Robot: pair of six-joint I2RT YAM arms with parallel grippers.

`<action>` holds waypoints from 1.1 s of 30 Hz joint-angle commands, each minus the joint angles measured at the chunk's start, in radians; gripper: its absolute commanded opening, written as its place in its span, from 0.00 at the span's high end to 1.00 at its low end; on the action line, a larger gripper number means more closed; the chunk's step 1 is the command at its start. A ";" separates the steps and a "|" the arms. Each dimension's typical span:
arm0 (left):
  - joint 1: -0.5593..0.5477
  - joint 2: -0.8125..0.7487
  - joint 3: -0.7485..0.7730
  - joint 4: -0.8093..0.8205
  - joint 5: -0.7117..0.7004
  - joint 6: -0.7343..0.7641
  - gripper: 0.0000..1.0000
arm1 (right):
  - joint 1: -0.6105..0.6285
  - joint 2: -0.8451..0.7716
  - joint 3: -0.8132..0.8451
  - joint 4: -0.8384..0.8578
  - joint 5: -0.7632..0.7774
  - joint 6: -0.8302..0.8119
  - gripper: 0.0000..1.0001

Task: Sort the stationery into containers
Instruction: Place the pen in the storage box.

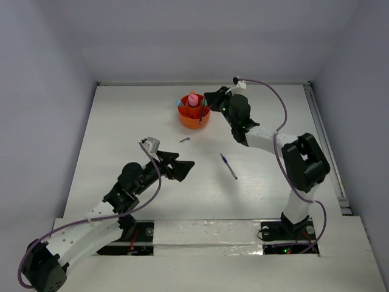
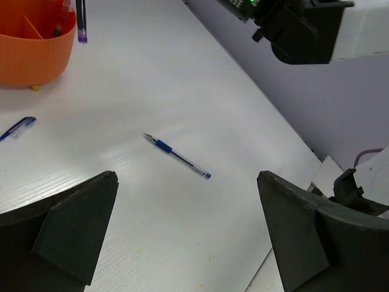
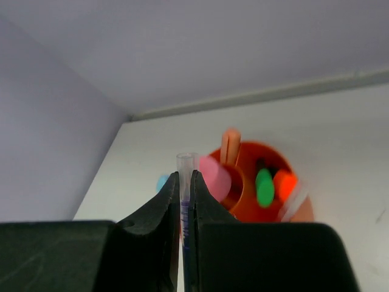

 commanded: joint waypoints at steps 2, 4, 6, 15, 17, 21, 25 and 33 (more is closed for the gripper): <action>-0.005 -0.072 -0.017 0.052 -0.072 0.016 0.01 | -0.024 0.112 0.152 0.123 0.083 -0.138 1.00; -0.005 -0.106 -0.035 0.048 -0.121 0.027 0.01 | -0.024 0.140 0.188 0.146 0.109 -0.184 1.00; -0.005 -0.121 -0.049 0.040 -0.144 0.041 0.01 | -0.033 0.172 0.202 0.181 0.108 -0.217 1.00; -0.005 -0.094 -0.039 0.014 -0.206 0.050 0.01 | -0.033 0.255 0.242 0.257 0.085 -0.282 1.00; -0.005 -0.084 -0.037 0.014 -0.209 0.050 0.01 | -0.033 0.269 0.229 0.264 0.069 -0.276 1.00; -0.005 -0.074 -0.035 0.015 -0.210 0.055 0.01 | -0.033 0.280 0.187 0.303 0.008 -0.238 1.00; -0.005 -0.067 -0.034 0.011 -0.210 0.056 0.01 | -0.033 0.263 0.138 0.341 -0.030 -0.239 0.70; -0.005 -0.075 -0.028 -0.014 -0.239 0.066 0.01 | -0.033 0.119 0.069 0.263 -0.069 -0.260 0.29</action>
